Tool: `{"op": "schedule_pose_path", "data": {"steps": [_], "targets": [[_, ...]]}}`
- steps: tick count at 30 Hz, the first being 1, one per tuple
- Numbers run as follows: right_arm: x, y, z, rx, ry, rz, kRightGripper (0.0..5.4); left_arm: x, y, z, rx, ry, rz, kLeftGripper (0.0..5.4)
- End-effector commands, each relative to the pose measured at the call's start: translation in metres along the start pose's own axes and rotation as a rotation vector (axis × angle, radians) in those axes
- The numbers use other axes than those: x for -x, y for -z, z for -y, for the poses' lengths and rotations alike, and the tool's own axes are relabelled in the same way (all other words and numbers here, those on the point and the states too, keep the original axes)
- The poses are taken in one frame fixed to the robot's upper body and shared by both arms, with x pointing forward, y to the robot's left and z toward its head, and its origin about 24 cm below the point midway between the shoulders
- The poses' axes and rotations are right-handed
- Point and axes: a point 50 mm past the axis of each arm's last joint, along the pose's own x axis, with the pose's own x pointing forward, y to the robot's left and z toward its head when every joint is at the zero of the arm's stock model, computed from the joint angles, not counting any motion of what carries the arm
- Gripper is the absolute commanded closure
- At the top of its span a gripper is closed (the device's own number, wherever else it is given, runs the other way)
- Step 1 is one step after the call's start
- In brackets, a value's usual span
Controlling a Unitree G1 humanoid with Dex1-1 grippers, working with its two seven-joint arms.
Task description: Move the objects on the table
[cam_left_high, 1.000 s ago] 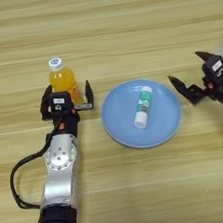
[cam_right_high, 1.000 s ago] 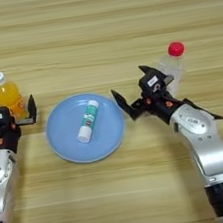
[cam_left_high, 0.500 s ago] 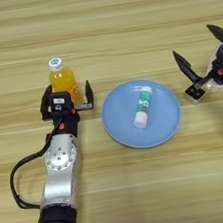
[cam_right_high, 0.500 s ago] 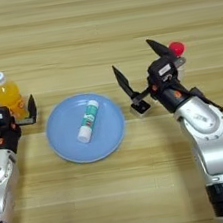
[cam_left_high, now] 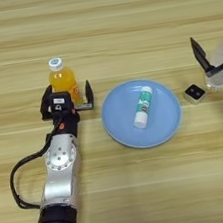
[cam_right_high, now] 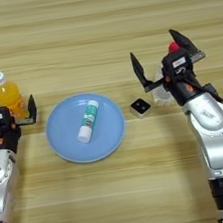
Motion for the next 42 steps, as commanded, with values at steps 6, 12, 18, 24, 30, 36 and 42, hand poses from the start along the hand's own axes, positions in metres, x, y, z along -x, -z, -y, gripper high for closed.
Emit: {"op": "schedule_pose_path", "data": {"steps": [6, 12, 18, 24, 30, 36, 42], "targets": [[-0.003, 0.013, 0.016, -0.062, 0.091, -0.082, 0.01, -0.001, 0.000, 0.002, -0.021, 0.011, -0.002, 0.00], [-0.002, 0.024, 0.023, -0.122, 0.130, -0.150, 0.01, -0.002, 0.000, 0.002, -0.021, 0.010, -0.003, 0.00], [-0.002, 0.034, 0.026, -0.151, 0.147, -0.198, 0.01, -0.002, 0.000, 0.003, -0.020, 0.010, -0.004, 0.00], [-0.001, 0.047, 0.018, -0.185, 0.119, -0.274, 0.01, -0.002, 0.000, 0.003, -0.020, 0.010, -0.004, 0.00], [-0.002, 0.056, 0.014, -0.195, 0.116, -0.315, 0.01, -0.003, 0.001, 0.002, -0.019, 0.009, -0.006, 0.00], [-0.003, 0.068, 0.019, -0.192, 0.149, -0.360, 0.01, -0.003, 0.002, 0.002, -0.019, 0.009, -0.006, 0.00], [-0.004, 0.081, 0.026, -0.192, 0.174, -0.401, 0.01, -0.003, 0.001, 0.002, -0.019, 0.010, -0.006, 0.00]]}}
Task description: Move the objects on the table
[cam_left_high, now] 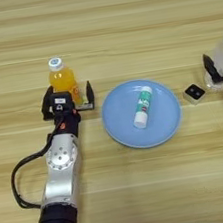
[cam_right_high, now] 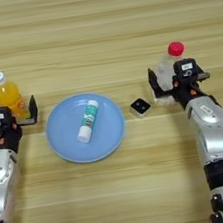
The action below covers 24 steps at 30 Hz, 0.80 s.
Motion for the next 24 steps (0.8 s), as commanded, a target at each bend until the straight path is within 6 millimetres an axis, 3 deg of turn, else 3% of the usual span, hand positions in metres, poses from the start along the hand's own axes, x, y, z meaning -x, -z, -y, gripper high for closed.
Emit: {"op": "schedule_pose_path", "data": {"steps": [1, 5, 16, 20, 24], "targets": [[-0.006, 0.001, 0.007, 0.010, 0.018, -0.010, 0.01, -0.002, -0.001, 0.002, -0.018, 0.008, 0.006, 0.00], [-0.008, 0.003, 0.005, -0.008, 0.000, -0.013, 0.01, -0.002, -0.001, 0.002, -0.019, 0.009, 0.007, 0.00], [-0.008, 0.007, -0.001, -0.026, -0.042, -0.024, 1.51, -0.002, -0.002, 0.003, -0.018, 0.009, 0.008, 0.00], [-0.007, -0.003, -0.004, -0.028, -0.063, 0.032, 2.01, -0.002, -0.002, 0.003, -0.019, 0.009, 0.008, 0.00], [-0.003, -0.017, -0.010, -0.022, -0.093, 0.098, 2.14, -0.002, -0.002, 0.004, -0.019, 0.009, 0.009, 0.00]]}}
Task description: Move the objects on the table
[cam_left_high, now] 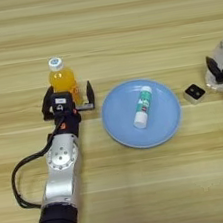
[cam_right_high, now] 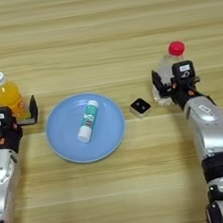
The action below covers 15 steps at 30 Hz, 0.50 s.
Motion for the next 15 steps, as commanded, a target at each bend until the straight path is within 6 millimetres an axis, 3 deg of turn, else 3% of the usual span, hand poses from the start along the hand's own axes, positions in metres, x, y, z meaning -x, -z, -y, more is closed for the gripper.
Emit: {"op": "schedule_pose_path", "data": {"steps": [1, 7, 15], "targets": [[0.001, -0.028, -0.008, 0.015, -0.045, 0.131, 2.15, -0.002, -0.002, 0.002, -0.019, 0.009, 0.008, 0.00], [0.008, -0.047, -0.023, 0.023, -0.101, 0.212, 2.17, -0.002, -0.002, 0.002, -0.019, 0.009, 0.009, 0.00], [0.000, -0.054, -0.036, 0.040, -0.165, 0.233, 2.17, -0.002, -0.002, 0.003, -0.019, 0.010, 0.010, 0.00]]}}
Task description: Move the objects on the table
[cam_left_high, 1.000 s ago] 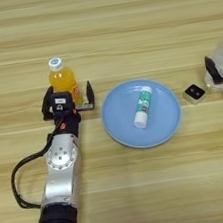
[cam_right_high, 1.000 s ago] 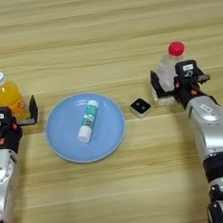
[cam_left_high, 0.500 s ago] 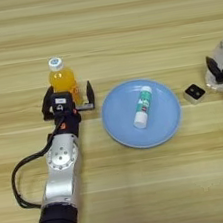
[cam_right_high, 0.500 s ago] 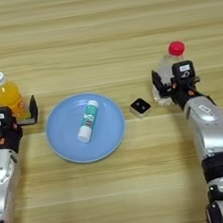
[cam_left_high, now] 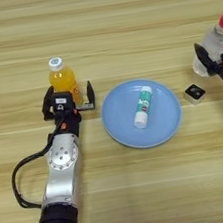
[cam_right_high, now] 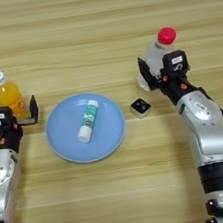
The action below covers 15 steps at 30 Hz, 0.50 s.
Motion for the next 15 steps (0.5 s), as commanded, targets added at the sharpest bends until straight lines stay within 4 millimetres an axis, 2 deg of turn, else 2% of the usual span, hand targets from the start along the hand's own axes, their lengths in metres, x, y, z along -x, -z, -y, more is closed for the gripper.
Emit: {"op": "schedule_pose_path", "data": {"steps": [1, 8, 15], "targets": [[-0.014, -0.014, -0.010, 0.018, -0.060, 0.055, 2.17, -0.002, -0.002, 0.002, -0.019, 0.012, 0.009, 0.00], [-0.035, -0.008, -0.032, 0.000, -0.170, 0.076, 2.17, -0.002, -0.002, 0.002, -0.019, 0.011, 0.008, 0.00], [-0.046, 0.006, -0.042, -0.012, -0.200, 0.057, 2.20, -0.001, -0.002, 0.003, -0.018, 0.011, 0.010, 0.00]]}}
